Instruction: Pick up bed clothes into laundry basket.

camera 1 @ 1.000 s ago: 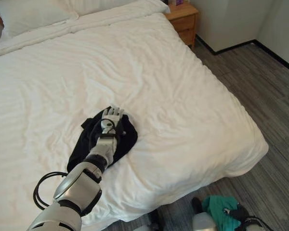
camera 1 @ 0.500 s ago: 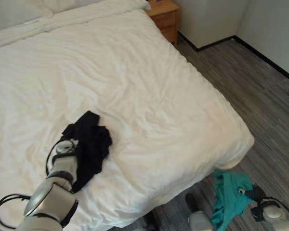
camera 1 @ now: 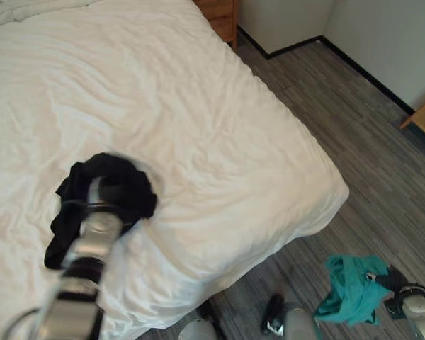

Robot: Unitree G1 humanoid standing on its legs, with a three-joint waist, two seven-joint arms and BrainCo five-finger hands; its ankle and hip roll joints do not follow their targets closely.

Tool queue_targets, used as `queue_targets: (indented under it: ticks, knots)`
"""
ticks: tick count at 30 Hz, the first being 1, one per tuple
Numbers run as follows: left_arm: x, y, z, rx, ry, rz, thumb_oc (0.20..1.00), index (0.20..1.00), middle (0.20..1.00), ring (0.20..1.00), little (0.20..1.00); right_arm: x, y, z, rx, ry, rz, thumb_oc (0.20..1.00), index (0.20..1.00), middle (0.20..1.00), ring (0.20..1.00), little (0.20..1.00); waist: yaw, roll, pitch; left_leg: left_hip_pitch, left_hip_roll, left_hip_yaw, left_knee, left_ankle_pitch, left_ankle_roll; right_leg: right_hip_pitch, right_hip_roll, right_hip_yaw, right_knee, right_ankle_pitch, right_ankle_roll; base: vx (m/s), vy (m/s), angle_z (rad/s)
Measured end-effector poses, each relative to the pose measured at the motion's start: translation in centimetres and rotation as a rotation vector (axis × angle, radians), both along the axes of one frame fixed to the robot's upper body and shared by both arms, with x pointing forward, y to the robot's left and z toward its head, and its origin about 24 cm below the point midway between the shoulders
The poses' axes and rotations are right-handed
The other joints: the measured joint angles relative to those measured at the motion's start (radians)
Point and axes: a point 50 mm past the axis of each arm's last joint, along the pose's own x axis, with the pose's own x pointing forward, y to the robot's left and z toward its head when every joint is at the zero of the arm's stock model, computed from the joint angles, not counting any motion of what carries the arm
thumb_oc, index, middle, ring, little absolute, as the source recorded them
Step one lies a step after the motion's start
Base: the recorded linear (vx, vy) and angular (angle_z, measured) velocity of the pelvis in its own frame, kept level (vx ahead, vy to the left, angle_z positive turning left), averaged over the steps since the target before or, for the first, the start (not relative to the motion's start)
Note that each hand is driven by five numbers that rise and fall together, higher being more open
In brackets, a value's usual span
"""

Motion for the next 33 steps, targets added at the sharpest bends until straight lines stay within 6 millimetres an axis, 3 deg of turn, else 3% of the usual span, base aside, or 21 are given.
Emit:
queue_targets:
  ticks: [2,3,5,7,9,12,13,15,16,17,18,19,20,22,25,27,29,30,31,32,33]
  knots:
    - [-1.2,-3.0,1.7,-0.002,-0.102,-0.143,0.200,0.200,0.200,0.200,0.200,1.5,-0.2,1.1,0.003,-0.086,-0.050,0.200,0.200,0.200,0.200,0.200,0.036,-0.020,0.006,-0.051,0.031,0.003,0.078,-0.055,0.000,0.018,0.038,0.038,-0.115,0.032,-0.031,-0.14,-0.153,-0.99]
    - [-1.1,-4.0,2.3,0.010,-0.146,-0.177,0.200,0.200,0.200,0.200,0.200,2.4,-0.8,2.0,-0.010,-0.121,-0.076,0.200,0.200,0.200,0.200,0.200,0.044,-0.010,0.006,-0.061,0.002,-0.039,0.025,-0.062,-0.002,0.018,0.054,0.062,-0.152,0.049,-0.034,-0.19,-0.231,-0.86]
    - [-1.1,-4.2,2.8,0.017,-0.174,-0.172,0.200,0.200,0.200,0.200,0.200,3.2,-1.0,2.9,-0.017,-0.161,-0.091,0.200,0.200,0.200,0.200,0.200,0.072,0.016,0.004,-0.015,-0.011,-0.055,-0.063,0.009,0.019,0.012,0.089,0.092,-0.171,0.076,-0.045,-0.22,-0.296,-1.04]
    - [-0.8,-4.7,2.5,-0.034,-0.173,-0.156,0.200,0.200,0.200,0.200,0.200,4.0,-0.4,3.7,-0.018,-0.197,-0.056,0.200,0.200,0.200,0.200,0.200,0.070,0.026,0.003,0.031,0.004,-0.013,-0.053,0.016,0.000,0.037,0.070,-0.020,-0.148,0.032,-0.068,-0.17,-0.275,-0.68]
    - [-0.8,-5.3,2.1,-0.064,-0.165,-0.162,0.200,0.200,0.200,0.200,0.200,4.0,-0.4,4.2,-0.025,-0.216,-0.040,0.200,0.200,0.200,0.200,0.200,0.071,0.018,-0.002,0.035,0.007,-0.007,0.012,0.011,0.002,0.071,0.081,-0.042,-0.180,0.055,-0.058,-0.23,-0.335,-0.33]
    - [-0.8,-5.4,1.5,-0.046,-0.143,-0.153,0.200,0.200,0.200,0.200,0.200,5.3,0.5,5.9,0.006,-0.318,-0.021,0.200,0.200,0.200,0.200,0.200,0.081,0.023,-0.004,-0.021,0.087,0.010,0.223,-0.057,-0.015,0.125,0.134,0.022,-0.298,0.117,-0.091,-0.22,-0.311,-0.56]
    - [-0.9,-5.6,1.1,-0.039,-0.127,-0.157,0.200,0.200,0.200,0.200,0.200,5.8,0.8,6.7,0.018,-0.363,-0.010,0.200,0.200,0.200,0.200,0.200,0.084,0.025,-0.007,-0.035,0.108,0.005,0.217,-0.090,-0.053,0.131,0.146,0.058,-0.320,0.125,-0.093,-0.10,-0.254,-0.86]
    - [-0.9,-6.4,0.5,-0.049,-0.102,-0.176,0.200,0.200,0.200,0.200,0.200,7.7,1.2,9.1,0.029,-0.463,0.018,0.200,0.200,0.200,0.200,0.200,0.084,0.072,-0.006,0.002,0.117,-0.007,0.077,-0.031,-0.041,0.139,0.206,0.127,-0.340,0.144,-0.105,-0.09,-0.231,-1.20]
    - [-0.8,-6.7,0.1,-0.056,-0.086,-0.179,0.200,0.200,0.200,0.200,0.200,8.1,1.5,9.4,0.033,-0.481,0.027,0.200,0.200,0.200,0.200,0.200,0.096,0.077,-0.003,0.025,0.131,-0.019,0.095,-0.015,-0.070,0.149,0.217,0.161,-0.340,0.144,-0.106,-0.10,-0.261,-1.06]
    - [-0.7,-7.0,-0.1,-0.058,-0.075,-0.186,0.200,0.200,0.200,0.200,0.200,8.2,1.7,9.5,0.028,-0.487,0.036,0.200,0.200,0.200,0.200,0.200,0.096,0.072,0.000,0.029,0.135,-0.026,0.127,-0.012,-0.065,0.157,0.219,0.165,-0.340,0.143,-0.109,-0.15,-0.269,-0.90]
    - [-0.8,-7.0,-0.3,-0.073,-0.063,-0.180,0.200,0.200,0.200,0.200,0.200,8.8,2.2,9.8,0.017,-0.491,0.057,0.200,0.200,0.200,0.200,0.200,0.104,0.063,0.011,0.025,0.145,-0.132,0.205,-0.015,-0.062,0.143,0.223,0.165,-0.289,0.129,-0.136,-0.14,-0.267,-1.12]
    - [-0.9,-7.1,-0.7,-0.076,-0.050,-0.182,0.200,0.200,0.200,0.200,0.200,9.3,2.5,10.5,-0.001,-0.518,0.077,0.200,0.200,0.200,0.200,0.200,0.134,0.040,0.015,-0.011,0.138,-0.277,0.329,-0.015,-0.061,0.148,0.213,0.165,-0.267,0.114,-0.157,-0.11,-0.229,-1.46]
    - [-1.0,-7.3,-0.9,-0.103,-0.037,-0.190,0.200,0.200,0.200,0.200,0.200,9.9,2.5,11.6,-0.026,-0.547,0.094,0.200,0.200,0.200,0.200,0.200,0.149,0.036,0.020,-0.039,0.085,-0.471,0.329,-0.082,-0.100,0.149,0.204,0.231,-0.274,0.114,-0.139,-0.02,-0.230,-1.57]
    - [-0.8,-8.0,-0.8,-0.110,-0.039,-0.213,0.200,0.200,0.200,0.200,0.200,11.1,2.3,13.3,-0.040,-0.607,0.074,0.200,0.200,0.200,0.200,0.200,0.172,0.046,0.028,-0.045,0.016,-0.599,0.230,-0.100,-0.108,0.163,0.208,0.297,-0.313,0.134,-0.137,0.00,-0.147,-1.18]
    - [-0.1,-11.2,-0.4,-0.183,-0.053,-0.278,0.200,0.200,0.200,0.200,0.200,13.9,4.8,17.1,-0.138,-0.696,0.182,0.200,0.200,0.200,0.200,0.200,0.145,0.103,0.042,-0.144,-0.089,-0.575,0.193,-0.046,-0.046,0.175,0.206,0.272,-0.335,0.145,-0.156,0.01,-0.109,-0.71]
    - [0.2,-12.9,0.9,-0.186,-0.098,-0.341,0.200,0.200,0.200,0.200,0.200,15.0,6.3,19.6,-0.157,-0.785,0.227,0.200,0.200,0.200,0.200,0.200,0.143,0.128,0.049,-0.186,-0.123,-0.536,0.188,-0.031,-0.026,0.157,0.199,0.270,-0.333,0.144,-0.153,0.23,-0.141,-0.72]
    - [0.2,-13.9,1.4,-0.210,-0.124,-0.356,0.200,0.200,0.200,0.200,0.200,16.5,10.0,21.3,-0.209,-0.850,0.338,0.200,0.200,0.200,0.200,0.200,0.184,0.156,0.039,-0.148,-0.174,-0.570,0.096,-0.082,-0.073,0.121,0.223,0.409,-0.343,0.139,-0.129,0.36,-0.122,-1.90]
    - [0.4,-14.2,1.9,-0.223,-0.142,-0.357,0.200,0.200,0.200,0.200,0.200,16.8,11.8,21.9,-0.200,-0.887,0.389,0.200,0.200,0.200,0.200,0.200,0.225,0.185,0.051,-0.132,-0.145,-0.503,0.079,-0.055,-0.042,0.067,0.225,0.369,-0.201,0.073,-0.089,0.42,-0.114,-2.04]
    - [0.3,-14.0,1.8,-0.221,-0.143,-0.351,0.200,0.200,0.200,0.200,0.200,16.9,12.6,21.6,-0.189,-0.886,0.406,0.200,0.200,0.200,0.200,0.200,0.230,0.185,0.050,-0.131,-0.136,-0.484,0.083,-0.055,-0.040,0.048,0.224,0.357,-0.096,0.020,-0.071,0.45,-0.089,-1.37]
    - [0.0,-13.6,1.5,-0.213,-0.133,-0.342,0.200,0.200,0.200,0.200,0.200,16.9,13.8,20.4,-0.156,-0.864,0.423,0.200,0.200,0.200,0.200,0.200,0.223,0.167,0.051,-0.113,-0.145,-0.452,0.110,-0.055,-0.029,0.057,0.216,0.355,0.084,-0.086,-0.062,0.33,-0.041,-0.77]
    - [-0.7,-13.1,1.5,-0.206,-0.139,-0.340,0.200,0.200,0.200,0.200,0.200,16.9,14.6,19.9,-0.143,-0.857,0.434,0.200,0.200,0.200,0.200,0.200,0.232,0.119,0.046,-0.110,-0.165,-0.394,0.140,-0.069,0.004,0.108,0.203,0.363,0.110,-0.176,-0.064,0.50,-0.043,-0.88]
